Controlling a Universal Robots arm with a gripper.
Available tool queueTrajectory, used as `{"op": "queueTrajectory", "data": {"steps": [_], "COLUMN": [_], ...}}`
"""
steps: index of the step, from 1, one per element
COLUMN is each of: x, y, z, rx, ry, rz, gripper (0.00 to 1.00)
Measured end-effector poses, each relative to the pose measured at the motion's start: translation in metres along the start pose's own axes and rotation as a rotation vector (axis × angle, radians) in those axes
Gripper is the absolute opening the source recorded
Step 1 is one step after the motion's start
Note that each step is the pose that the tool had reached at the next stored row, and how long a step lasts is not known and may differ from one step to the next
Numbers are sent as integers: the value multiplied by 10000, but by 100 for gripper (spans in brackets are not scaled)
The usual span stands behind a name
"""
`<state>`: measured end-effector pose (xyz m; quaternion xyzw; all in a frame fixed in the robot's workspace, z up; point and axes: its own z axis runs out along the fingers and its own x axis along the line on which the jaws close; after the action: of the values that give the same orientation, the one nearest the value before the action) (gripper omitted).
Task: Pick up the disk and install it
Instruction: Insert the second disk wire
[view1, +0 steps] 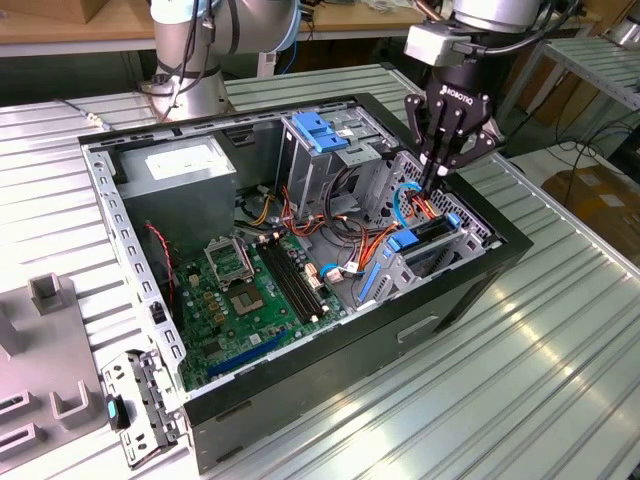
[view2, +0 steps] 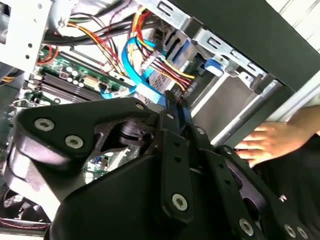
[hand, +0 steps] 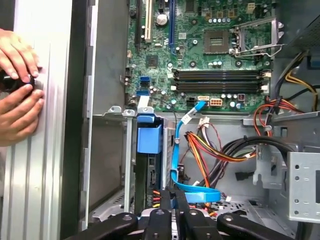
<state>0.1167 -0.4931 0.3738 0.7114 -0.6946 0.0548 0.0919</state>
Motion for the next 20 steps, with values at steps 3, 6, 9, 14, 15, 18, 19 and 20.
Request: {"op": "queueTrajectory", "data": {"steps": [3, 6, 9, 14, 15, 18, 19, 20], "x": [-5, -7, -10, -10, -10, -7, 4, 21], "y": [0, 0, -1, -2, -2, 5, 14, 23], "z": [1, 8, 25, 40, 42, 45, 49, 55], "rx": [-2, -7, -15, -15, -11, 13, 22, 27], "ry": [64, 253, 542, 594, 462, -233, -482, -609], "rz": [4, 13, 27, 30, 23, -28, -51, -65], "gripper": [25, 25, 17, 16, 16, 16, 16, 16]}}
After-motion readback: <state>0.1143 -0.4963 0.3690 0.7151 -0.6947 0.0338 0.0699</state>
